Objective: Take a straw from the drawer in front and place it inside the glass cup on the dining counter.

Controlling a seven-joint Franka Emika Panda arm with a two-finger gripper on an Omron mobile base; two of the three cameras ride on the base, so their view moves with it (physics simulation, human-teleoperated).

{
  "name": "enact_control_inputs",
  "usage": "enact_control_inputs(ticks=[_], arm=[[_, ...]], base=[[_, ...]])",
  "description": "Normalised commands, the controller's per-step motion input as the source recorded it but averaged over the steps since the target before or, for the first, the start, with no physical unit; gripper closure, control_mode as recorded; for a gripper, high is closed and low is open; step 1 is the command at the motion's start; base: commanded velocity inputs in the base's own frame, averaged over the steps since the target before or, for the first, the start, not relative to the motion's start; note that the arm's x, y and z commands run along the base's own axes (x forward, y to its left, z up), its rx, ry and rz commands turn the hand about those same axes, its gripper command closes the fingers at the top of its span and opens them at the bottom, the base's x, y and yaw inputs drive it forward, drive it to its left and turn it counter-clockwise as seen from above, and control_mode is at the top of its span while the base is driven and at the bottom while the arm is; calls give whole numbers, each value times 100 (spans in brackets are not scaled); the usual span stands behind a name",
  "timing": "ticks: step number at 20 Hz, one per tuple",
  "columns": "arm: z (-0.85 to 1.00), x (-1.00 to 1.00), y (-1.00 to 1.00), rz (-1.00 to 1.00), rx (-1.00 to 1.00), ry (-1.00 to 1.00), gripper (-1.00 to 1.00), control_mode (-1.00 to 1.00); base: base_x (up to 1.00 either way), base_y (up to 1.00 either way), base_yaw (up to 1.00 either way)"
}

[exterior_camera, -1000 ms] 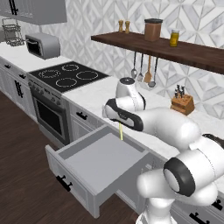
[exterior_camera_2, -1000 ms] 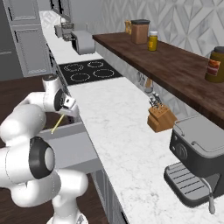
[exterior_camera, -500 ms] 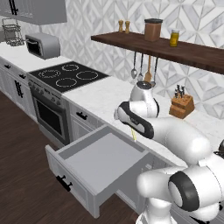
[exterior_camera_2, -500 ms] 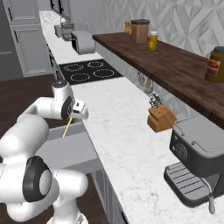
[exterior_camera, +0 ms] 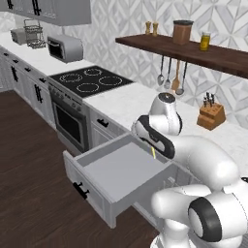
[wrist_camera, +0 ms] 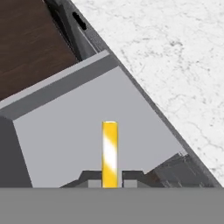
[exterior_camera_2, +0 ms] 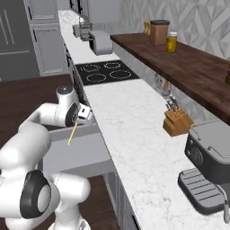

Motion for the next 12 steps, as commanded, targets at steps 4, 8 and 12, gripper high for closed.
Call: enact_control_inputs(ticks=[4,8,12], arm=[[0,0,0,0,0,0,100,100],[0,0,0,0,0,0,100,100],[0,0,0,0,0,0,100,100]], base=[[-86,100,43],[-32,100,28],[23,100,11]])
